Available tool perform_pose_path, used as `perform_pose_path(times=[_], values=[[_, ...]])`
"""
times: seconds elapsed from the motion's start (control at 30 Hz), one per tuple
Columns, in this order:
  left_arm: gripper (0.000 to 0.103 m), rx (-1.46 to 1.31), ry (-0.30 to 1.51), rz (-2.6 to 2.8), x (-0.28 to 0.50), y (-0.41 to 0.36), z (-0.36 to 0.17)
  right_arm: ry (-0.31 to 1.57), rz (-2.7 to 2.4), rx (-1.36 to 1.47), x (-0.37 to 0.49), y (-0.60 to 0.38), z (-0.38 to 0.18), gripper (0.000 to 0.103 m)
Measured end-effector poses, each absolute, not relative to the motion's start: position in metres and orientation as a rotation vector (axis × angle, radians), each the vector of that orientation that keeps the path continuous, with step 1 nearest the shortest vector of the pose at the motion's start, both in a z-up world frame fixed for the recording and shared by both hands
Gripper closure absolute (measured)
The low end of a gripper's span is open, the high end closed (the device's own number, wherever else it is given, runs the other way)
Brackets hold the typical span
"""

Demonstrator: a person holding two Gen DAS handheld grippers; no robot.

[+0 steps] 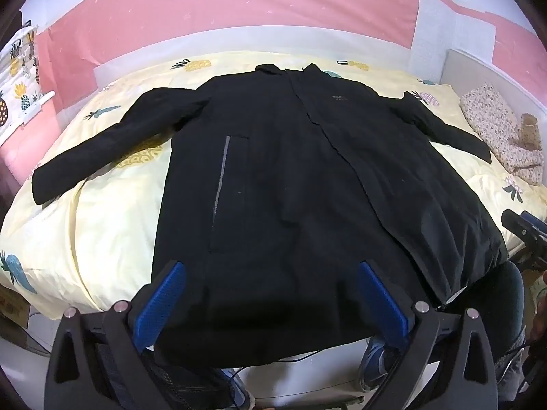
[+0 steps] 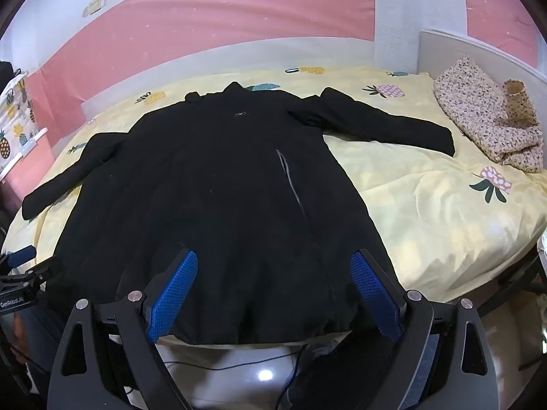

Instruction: Fold large clothes

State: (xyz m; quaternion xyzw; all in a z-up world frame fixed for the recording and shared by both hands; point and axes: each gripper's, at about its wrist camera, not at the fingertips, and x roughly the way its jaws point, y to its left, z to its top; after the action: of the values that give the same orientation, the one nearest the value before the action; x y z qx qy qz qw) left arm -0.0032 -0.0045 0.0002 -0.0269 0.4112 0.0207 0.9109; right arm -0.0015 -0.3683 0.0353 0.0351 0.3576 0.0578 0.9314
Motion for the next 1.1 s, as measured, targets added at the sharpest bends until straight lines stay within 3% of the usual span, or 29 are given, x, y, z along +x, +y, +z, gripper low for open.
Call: perform_pose_path(times=[1.1], values=[[0.002, -0.049, 0.854, 0.029, -0.0057, -0.0056, 0.0006, 0.736, 0.115, 0.056, -0.0022, -0.3658, 0.0373, 0.011]])
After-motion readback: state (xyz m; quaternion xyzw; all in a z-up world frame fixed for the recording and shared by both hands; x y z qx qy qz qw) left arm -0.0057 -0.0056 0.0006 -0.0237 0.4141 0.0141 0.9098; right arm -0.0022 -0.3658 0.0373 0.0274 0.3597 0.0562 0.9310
